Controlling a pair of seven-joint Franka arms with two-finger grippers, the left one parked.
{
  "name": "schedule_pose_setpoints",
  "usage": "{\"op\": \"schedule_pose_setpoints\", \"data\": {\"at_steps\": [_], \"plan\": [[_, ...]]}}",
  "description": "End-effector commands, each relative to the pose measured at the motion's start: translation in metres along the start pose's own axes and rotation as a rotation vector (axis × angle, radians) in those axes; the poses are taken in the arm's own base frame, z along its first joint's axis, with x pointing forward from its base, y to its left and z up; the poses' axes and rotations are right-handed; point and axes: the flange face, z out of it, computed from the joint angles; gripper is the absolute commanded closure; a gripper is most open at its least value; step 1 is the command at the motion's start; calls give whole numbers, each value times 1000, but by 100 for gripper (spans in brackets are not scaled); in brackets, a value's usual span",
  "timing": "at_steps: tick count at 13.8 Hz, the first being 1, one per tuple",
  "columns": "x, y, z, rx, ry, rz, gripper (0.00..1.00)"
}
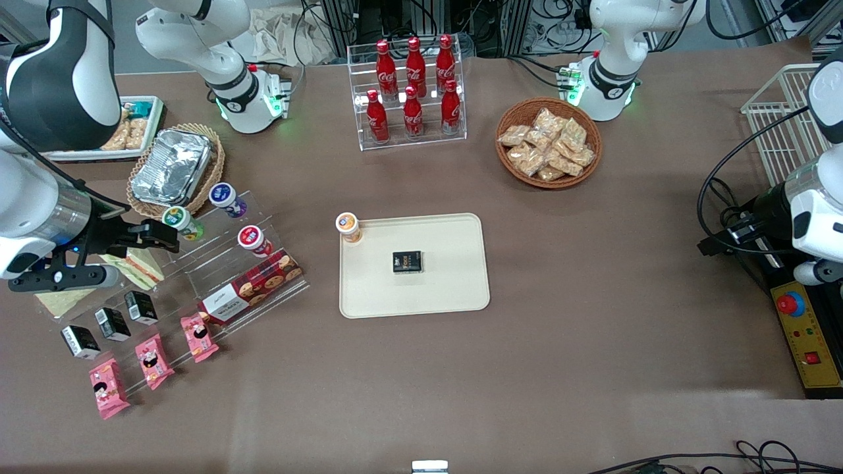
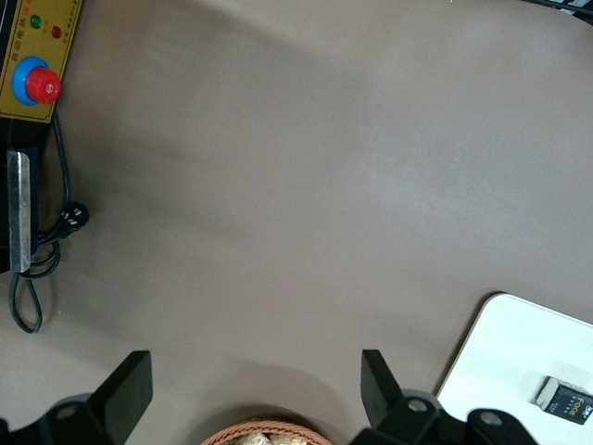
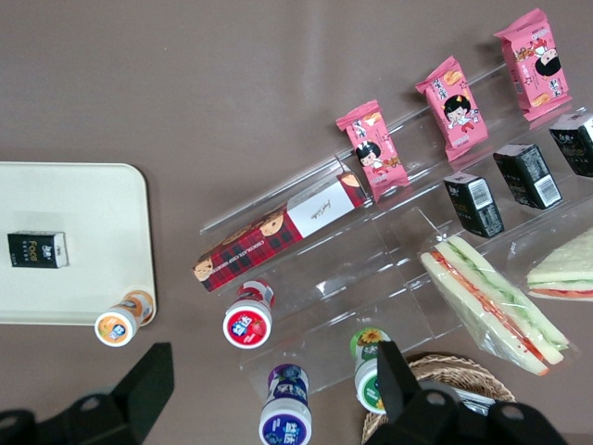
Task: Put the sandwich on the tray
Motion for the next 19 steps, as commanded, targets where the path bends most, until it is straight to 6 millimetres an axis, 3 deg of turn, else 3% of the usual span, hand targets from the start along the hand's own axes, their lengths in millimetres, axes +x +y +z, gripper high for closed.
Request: {"op": "schedule_pose_setpoints", "data": {"at_steps": [1, 5, 9, 11, 16, 19], "plan": [[0, 2, -5, -10, 7, 16, 2], [0, -1, -5, -14, 7, 10, 2], [-3, 11, -6, -20, -3, 26, 2], [-7, 51, -17, -22, 14, 87, 2], [-15, 122, -20, -41, 17, 225, 2], [-12, 155, -3, -51, -11, 354, 2]]}}
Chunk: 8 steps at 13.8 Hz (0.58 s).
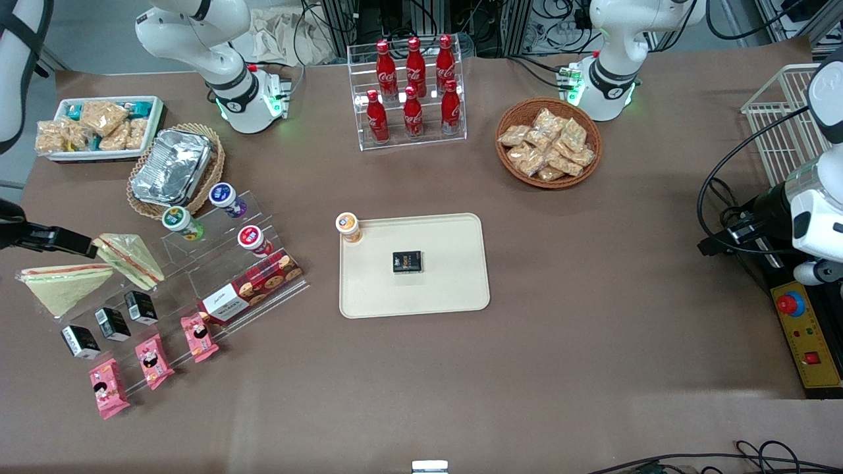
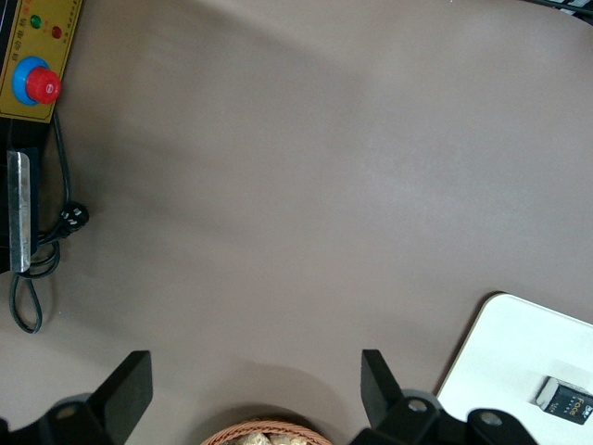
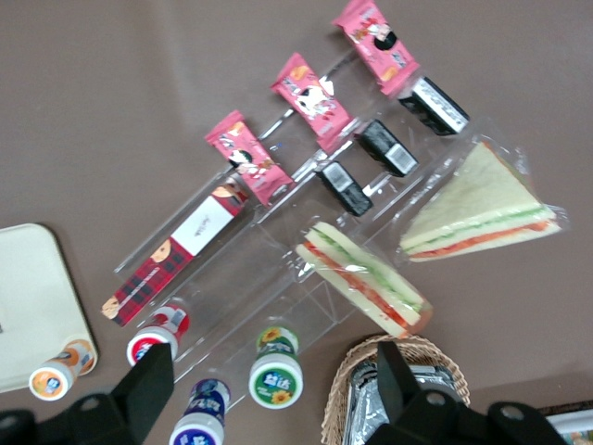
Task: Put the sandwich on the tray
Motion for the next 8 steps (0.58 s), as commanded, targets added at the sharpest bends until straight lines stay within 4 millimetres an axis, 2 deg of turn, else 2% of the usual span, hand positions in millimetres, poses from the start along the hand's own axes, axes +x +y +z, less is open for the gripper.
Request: {"op": "schedule_pose_setpoints", "data": {"at_steps": [1, 3, 5, 8], "plan": [[8, 29, 14, -34, -30, 174, 2], [16, 74, 28, -38, -43, 278, 2], [28, 110, 51, -49, -53, 399, 2], [45, 149, 81, -14, -26, 609, 3]]}}
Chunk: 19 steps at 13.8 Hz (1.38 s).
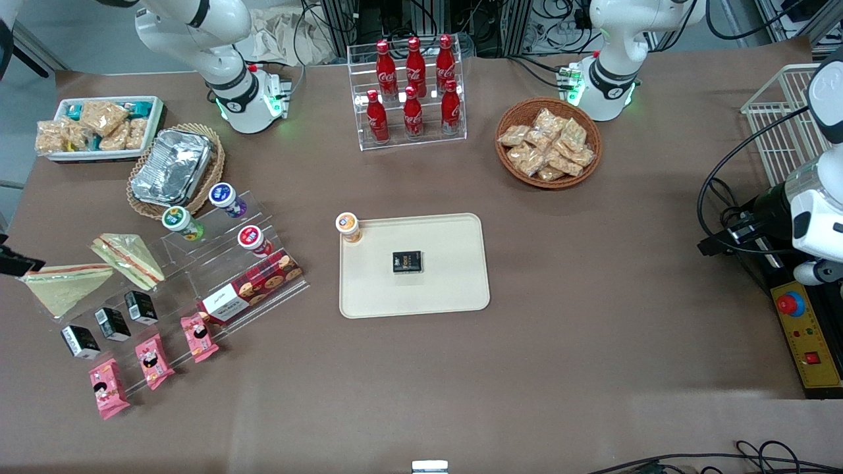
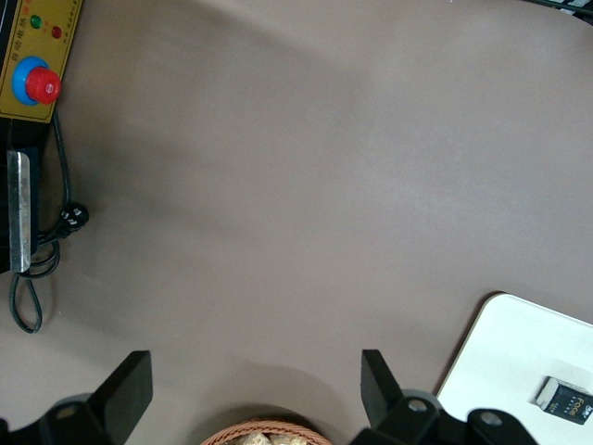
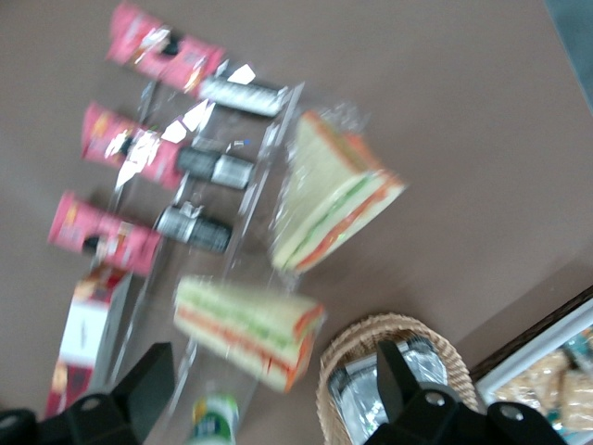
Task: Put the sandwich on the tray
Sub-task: 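Grasp a wrapped triangular sandwich pack with the right gripper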
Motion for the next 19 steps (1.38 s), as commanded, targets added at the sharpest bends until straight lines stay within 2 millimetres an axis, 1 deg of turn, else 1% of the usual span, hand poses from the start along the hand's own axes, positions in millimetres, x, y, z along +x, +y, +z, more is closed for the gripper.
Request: {"op": "schedule_pose_setpoints", "data": {"at_steps": [1, 2, 3, 4, 6, 7, 9, 10, 14, 17, 19], "plan": [[25, 11, 28, 32, -9, 133, 2], [31, 14, 44, 19, -25, 150, 2], [38, 24, 58, 18, -35, 173, 2], [43, 30, 70, 44, -47, 195, 2], [51, 44, 85, 70, -62, 232, 2], [53, 46, 90, 67, -69, 231, 2], [57, 55, 99, 62, -80, 244, 2], [58, 57, 100, 61, -82, 246, 2], [61, 55, 110, 58, -78, 246, 2], [65, 51, 124, 88, -90, 230, 2], [68, 55, 128, 103, -94, 231, 2]]}}
